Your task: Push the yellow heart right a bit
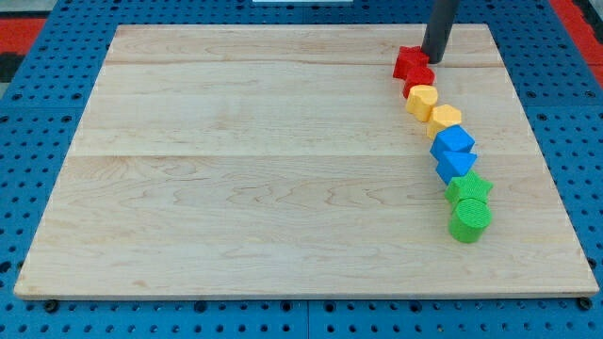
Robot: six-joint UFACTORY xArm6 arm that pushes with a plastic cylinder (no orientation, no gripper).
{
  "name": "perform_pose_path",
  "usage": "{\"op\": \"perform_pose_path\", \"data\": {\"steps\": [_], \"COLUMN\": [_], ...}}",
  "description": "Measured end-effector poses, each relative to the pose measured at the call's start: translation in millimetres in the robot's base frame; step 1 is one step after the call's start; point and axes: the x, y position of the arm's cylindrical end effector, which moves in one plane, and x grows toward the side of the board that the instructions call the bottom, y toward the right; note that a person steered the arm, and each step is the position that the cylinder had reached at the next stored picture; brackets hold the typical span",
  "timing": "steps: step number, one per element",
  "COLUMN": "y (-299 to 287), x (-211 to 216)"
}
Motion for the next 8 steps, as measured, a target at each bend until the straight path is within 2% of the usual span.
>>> {"op": "perform_pose_path", "data": {"steps": [1, 2, 3, 5, 6, 8], "y": [-15, -63, -83, -83, -83, -83], "x": [-41, -50, -32, 32, 34, 79]}}
